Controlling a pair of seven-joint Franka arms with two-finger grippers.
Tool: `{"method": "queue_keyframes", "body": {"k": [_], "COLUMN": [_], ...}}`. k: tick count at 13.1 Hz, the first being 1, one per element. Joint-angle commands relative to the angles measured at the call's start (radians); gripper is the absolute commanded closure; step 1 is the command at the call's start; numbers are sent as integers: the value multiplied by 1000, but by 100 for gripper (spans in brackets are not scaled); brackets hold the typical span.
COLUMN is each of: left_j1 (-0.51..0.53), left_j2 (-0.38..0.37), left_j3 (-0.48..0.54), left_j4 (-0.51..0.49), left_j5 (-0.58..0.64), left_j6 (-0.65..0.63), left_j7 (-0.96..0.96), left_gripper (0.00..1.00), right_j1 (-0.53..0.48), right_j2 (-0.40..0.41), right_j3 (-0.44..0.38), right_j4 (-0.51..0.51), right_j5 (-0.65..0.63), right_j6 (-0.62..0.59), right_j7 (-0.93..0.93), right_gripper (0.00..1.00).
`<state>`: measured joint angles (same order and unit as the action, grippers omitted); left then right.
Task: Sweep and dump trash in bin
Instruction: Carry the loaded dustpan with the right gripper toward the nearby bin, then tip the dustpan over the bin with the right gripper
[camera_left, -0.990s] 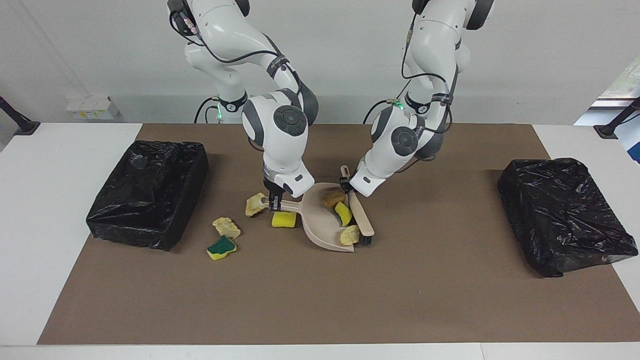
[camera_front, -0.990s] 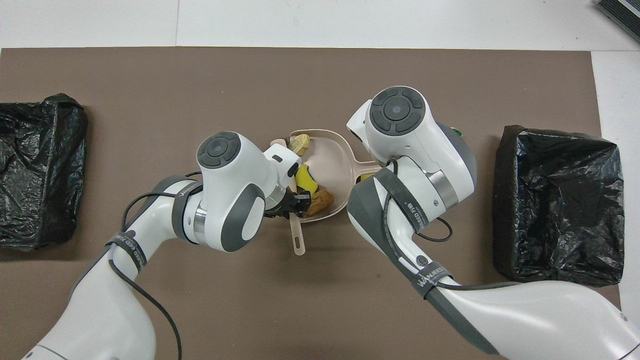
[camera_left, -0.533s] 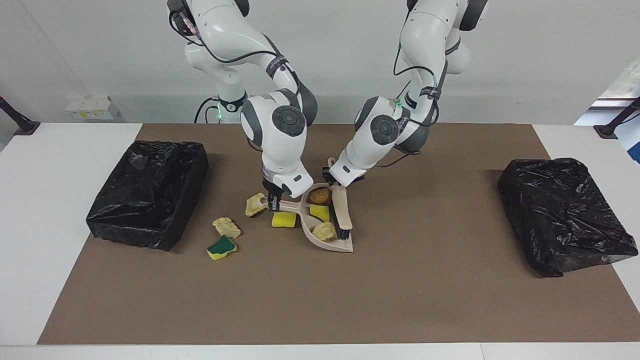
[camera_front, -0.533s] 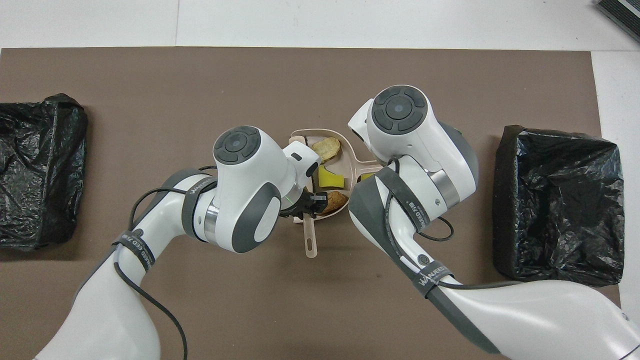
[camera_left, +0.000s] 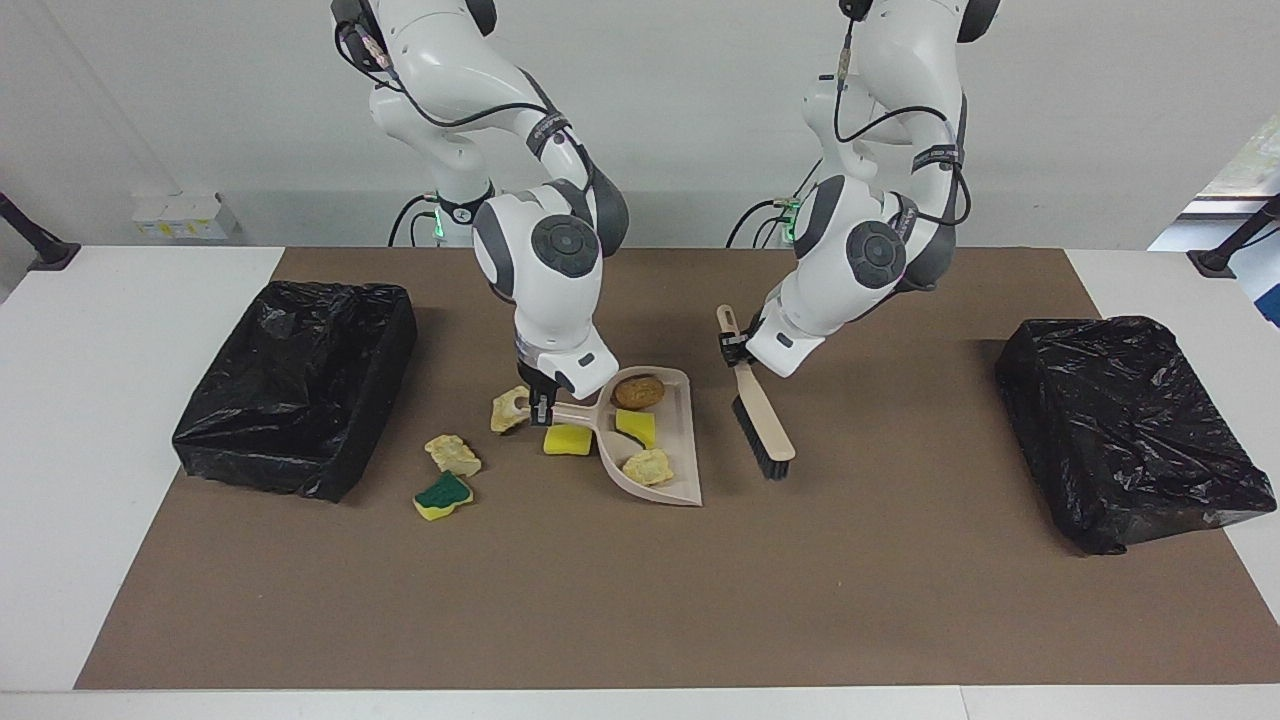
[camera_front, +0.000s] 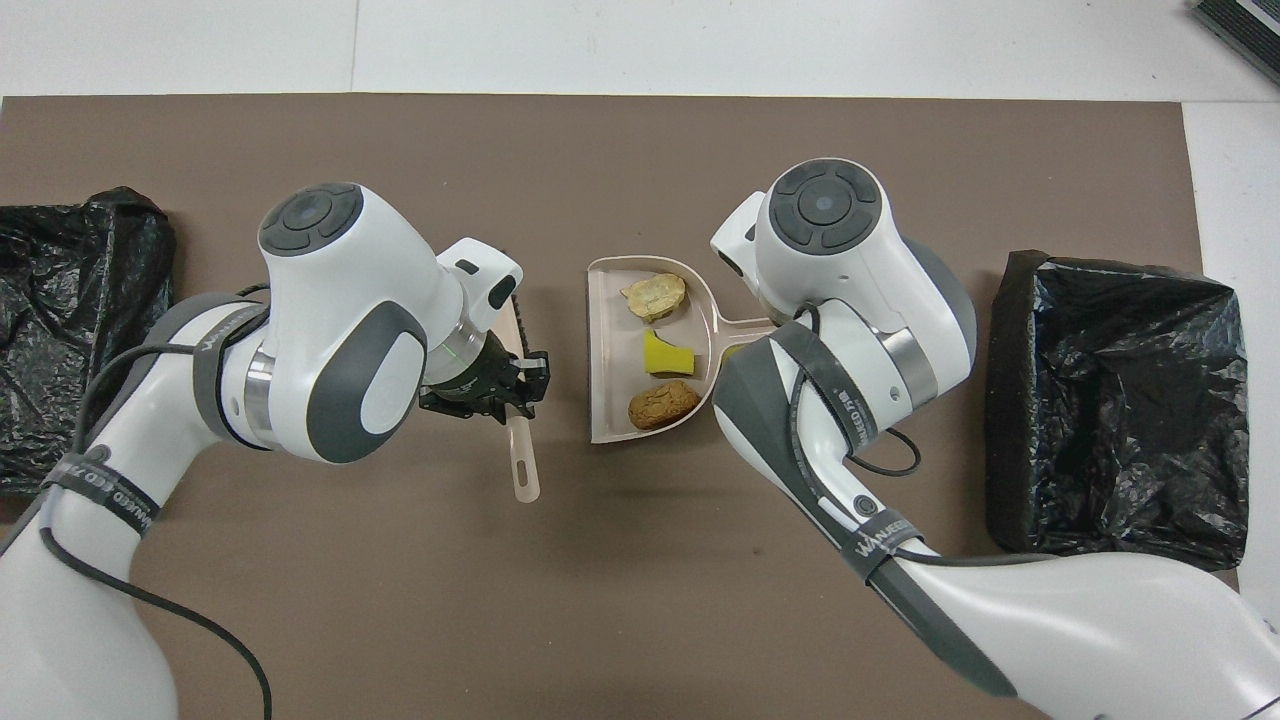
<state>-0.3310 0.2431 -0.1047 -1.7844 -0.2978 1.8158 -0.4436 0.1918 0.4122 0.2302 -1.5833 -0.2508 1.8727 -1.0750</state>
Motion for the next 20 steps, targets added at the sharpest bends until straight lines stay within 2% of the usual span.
{"method": "queue_keyframes", "body": {"k": [1,4,9,11,13,14,17,19,20], "left_j1": [46,47,29,-41,-164,-204,-261,-263,-261], "left_j2": [-41,-54,-59,-106,-151,-180,-264,-271,-269], "left_j3": [-1,-1,-9,-10,-10,-12,-13,-13,-13], "left_j4": [-9,-18,-27,-110,-256,-333,-499,-512,-510], "left_j5": [28,37,36,25,23,22,-44,-44,-44], "left_j6": [-102,-185,-152,-97,85,159,243,249,249], "left_j7": [-14,-17,-35,-76,-209,-217,-215,-204,-201], "left_gripper": [100,100,100,100,100,100,100,100,100], "right_j1": [-40,-77,-245,-343,-457,-491,-650,-759,-790], "right_j2": [-26,-50,-191,-239,-269,-286,-312,-331,-339], "right_j3": [14,15,14,15,14,12,11,3,-2], "right_j4": [-12,-14,-40,-49,-47,-47,-46,-53,-66], "right_j5": [36,71,186,212,269,269,268,243,191], "right_j6": [11,11,-10,-20,-67,-87,-115,-104,-95], "right_j7": [-40,-72,-301,-388,-500,-538,-620,-756,-770], "right_gripper": [100,100,100,100,100,100,100,100,100]}}
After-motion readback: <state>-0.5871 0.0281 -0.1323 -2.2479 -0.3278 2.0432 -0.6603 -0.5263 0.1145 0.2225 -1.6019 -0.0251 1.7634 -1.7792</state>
